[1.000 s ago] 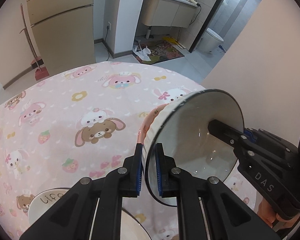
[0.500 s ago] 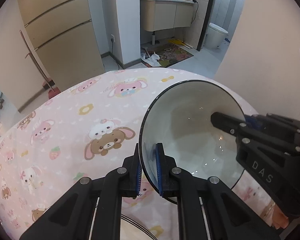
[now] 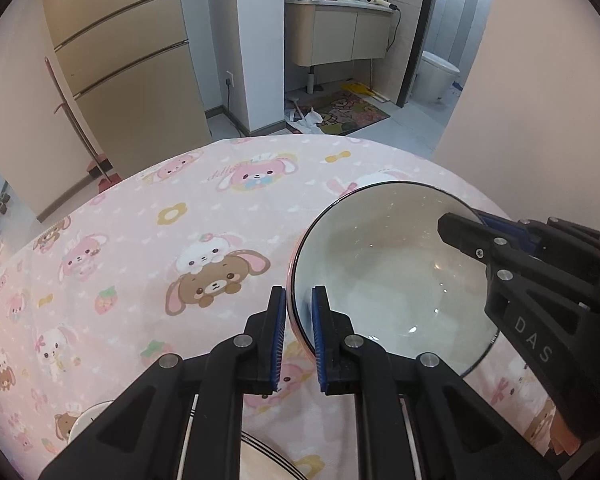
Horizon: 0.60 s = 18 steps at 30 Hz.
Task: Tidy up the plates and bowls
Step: 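Lift the white bowl with both tools and lower it into the pink bowls, then open both tools and raise them from the nested bowl stack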
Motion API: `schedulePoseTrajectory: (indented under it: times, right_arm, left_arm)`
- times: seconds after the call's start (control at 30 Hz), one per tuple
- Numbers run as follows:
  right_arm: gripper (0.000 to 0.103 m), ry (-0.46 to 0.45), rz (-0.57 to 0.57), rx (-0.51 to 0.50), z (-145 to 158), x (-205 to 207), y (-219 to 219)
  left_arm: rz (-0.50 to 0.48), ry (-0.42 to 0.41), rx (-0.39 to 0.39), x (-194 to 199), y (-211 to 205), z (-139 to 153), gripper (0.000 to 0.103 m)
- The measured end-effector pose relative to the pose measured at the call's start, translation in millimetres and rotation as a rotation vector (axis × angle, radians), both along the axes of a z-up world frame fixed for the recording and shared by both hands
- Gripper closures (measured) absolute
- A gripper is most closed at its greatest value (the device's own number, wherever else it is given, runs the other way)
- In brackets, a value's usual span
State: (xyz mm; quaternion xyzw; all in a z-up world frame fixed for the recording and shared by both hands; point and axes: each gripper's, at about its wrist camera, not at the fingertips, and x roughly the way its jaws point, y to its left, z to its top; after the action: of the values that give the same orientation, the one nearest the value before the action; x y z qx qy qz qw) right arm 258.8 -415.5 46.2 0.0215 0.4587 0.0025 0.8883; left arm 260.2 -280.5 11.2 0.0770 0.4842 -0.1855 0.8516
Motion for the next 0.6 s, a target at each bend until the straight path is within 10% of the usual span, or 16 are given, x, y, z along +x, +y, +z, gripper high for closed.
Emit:
schedulePoseTrajectory:
  times: [0.3,0.47,0.6]
  right_arm:
    - [0.093,-0.02,0.008,0.036,14.5,-15.2,-2.8]
    - [0.093,-0.049,0.006,0.027,28.6,-26.3,-3.4]
    - [0.093,-0.069,-0.005,0.03,38.7,-36.1,-7.4]
  left_arm:
    - [-0.003,-0.051,-0.051,-13.9,9.5,20.9,0.089]
    - [0.001,-0.112,-0.08,-28.1,15.3,40.4,0.044]
    - [0.003,-0.202,-0.095,-44.5,22.2,59.3,0.037]
